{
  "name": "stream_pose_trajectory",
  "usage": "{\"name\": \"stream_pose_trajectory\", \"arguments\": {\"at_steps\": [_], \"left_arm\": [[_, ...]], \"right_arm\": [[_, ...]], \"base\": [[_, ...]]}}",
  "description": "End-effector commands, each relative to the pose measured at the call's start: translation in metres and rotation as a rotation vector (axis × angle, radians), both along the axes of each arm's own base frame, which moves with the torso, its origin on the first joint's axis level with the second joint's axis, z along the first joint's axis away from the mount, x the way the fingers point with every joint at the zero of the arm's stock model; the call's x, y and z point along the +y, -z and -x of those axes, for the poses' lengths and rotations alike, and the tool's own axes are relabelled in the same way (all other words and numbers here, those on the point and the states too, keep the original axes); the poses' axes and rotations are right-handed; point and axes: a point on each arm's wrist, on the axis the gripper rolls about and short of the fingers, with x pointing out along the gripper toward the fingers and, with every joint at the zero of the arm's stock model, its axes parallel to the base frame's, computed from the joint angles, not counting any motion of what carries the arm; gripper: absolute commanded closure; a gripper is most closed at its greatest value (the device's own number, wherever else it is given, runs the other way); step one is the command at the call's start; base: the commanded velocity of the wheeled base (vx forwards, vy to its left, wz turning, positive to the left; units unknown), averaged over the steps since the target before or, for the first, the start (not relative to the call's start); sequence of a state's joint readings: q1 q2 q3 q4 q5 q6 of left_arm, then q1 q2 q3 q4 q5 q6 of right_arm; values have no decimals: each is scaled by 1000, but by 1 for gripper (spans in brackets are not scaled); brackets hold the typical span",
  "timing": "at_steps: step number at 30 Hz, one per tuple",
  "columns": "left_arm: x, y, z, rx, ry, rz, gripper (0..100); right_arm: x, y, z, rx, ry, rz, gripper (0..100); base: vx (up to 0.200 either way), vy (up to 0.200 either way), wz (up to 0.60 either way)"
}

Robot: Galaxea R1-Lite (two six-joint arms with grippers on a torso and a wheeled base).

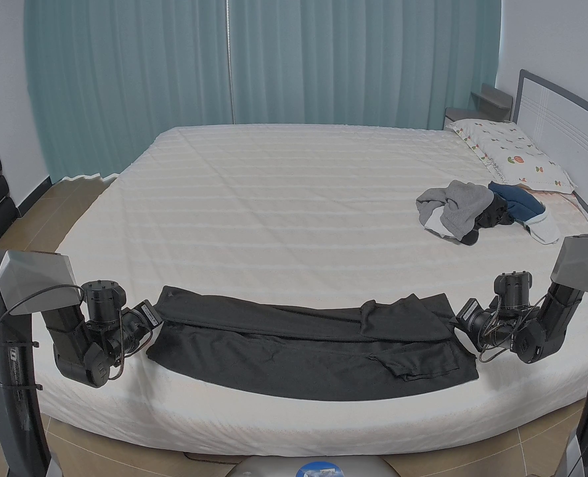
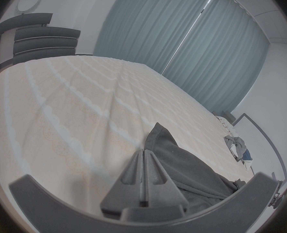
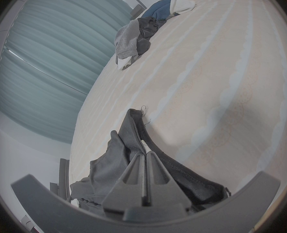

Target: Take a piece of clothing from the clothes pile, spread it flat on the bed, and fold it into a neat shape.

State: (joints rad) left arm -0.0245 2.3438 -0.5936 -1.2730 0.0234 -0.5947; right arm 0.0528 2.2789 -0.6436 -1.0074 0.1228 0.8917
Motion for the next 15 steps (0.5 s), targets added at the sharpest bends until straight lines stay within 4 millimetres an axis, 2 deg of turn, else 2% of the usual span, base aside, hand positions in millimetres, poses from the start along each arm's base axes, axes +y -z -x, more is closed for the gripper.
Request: {"name": "stream_pose_trajectory", "arguments": {"at_steps": [1,9,15], "left_arm": [[0,-5,2,21,-10,-24,100],[0,6,1,86,-13,-38,100],[0,7,1,96,-10,-40,100]], "right_arm": [[0,3,0,7,0,0,100],[-1,3,1,15,14,8,100],[2,7,2,24,10,17,100]], "base": [[0,0,0],[0,0,0],[0,0,0]]}}
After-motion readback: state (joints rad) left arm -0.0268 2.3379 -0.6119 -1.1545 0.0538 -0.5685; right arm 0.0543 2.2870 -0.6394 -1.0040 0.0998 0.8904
